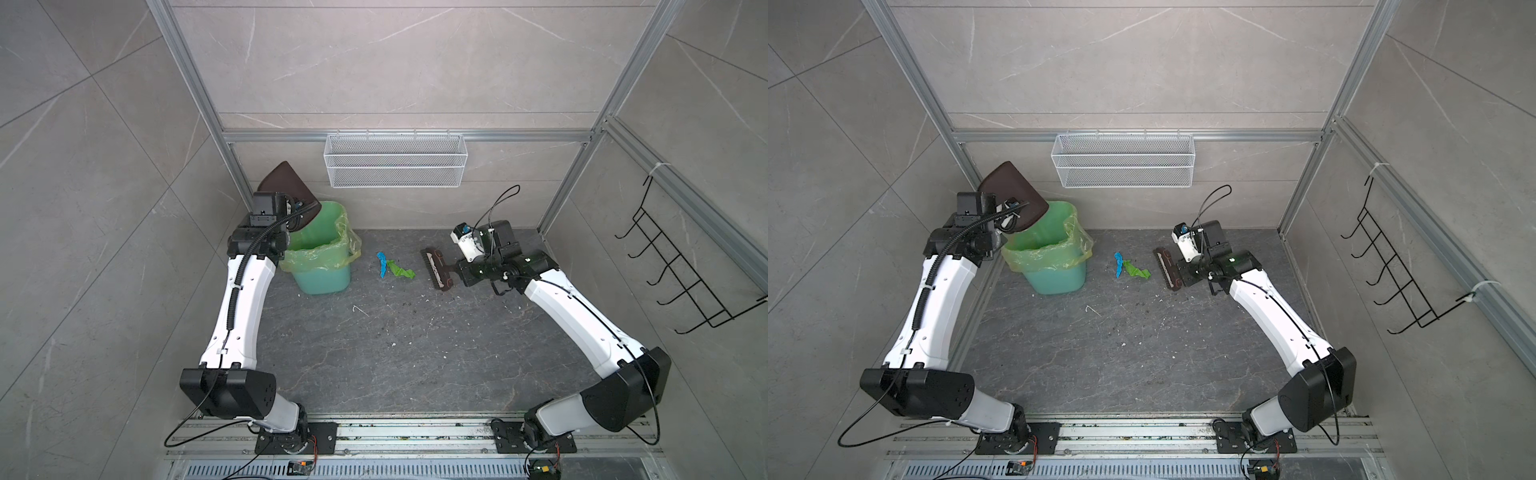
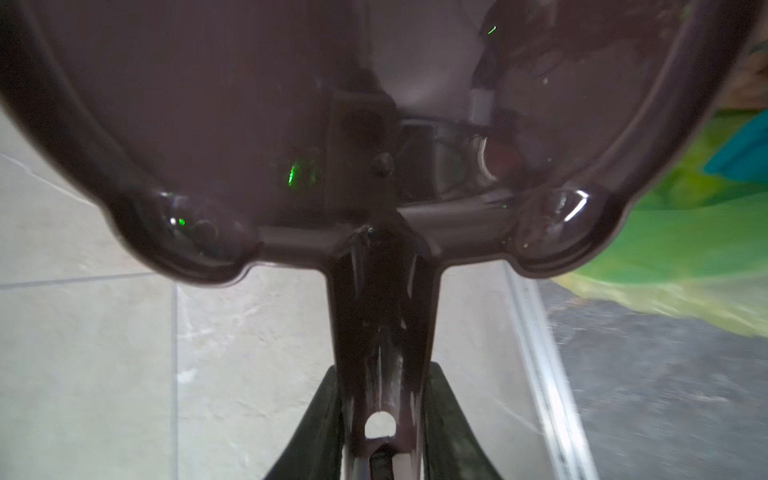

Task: Sweep away the paper scraps from the table
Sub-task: 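Tip the dustpan with the left gripper to dump scraps into the bin, then lower the dustpan to the table while the right gripper moves the broom toward the scraps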

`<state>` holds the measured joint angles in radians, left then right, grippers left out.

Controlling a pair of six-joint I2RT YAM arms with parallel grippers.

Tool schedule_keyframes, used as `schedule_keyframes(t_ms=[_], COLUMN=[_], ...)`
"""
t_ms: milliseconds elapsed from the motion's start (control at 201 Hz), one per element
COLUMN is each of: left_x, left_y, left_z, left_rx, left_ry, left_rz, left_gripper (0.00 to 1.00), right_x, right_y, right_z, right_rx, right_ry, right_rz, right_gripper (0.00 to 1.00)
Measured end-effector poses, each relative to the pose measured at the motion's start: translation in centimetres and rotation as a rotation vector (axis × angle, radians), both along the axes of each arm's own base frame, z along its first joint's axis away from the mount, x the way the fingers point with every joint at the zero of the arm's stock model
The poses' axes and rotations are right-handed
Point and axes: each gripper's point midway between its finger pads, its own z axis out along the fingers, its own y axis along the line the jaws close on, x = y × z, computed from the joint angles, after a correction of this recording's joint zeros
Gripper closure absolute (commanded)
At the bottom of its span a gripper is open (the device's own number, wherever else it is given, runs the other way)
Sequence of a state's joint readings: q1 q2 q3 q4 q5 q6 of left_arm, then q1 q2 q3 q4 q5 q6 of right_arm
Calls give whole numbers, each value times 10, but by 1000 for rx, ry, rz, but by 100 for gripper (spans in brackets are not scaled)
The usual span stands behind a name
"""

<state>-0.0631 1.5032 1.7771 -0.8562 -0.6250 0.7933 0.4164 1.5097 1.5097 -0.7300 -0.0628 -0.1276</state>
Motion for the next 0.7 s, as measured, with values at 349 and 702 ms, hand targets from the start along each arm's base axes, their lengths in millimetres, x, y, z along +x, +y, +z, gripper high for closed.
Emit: schedule_keyframes(t_ms=[349,702], left_x=[-52,-103], left_y=[-61,-129], left_z=[-17,-61], left_rx=[-400,-519], left_ry=[35,225], left_rz=[-140,-286], left_gripper=[100,100], right_x=[40,77], right_y=[27,68], right_z=[26,7], right_rx=[21,32], right_ry=[-81,-68], right_rz=[69,151], right_gripper=[100,100])
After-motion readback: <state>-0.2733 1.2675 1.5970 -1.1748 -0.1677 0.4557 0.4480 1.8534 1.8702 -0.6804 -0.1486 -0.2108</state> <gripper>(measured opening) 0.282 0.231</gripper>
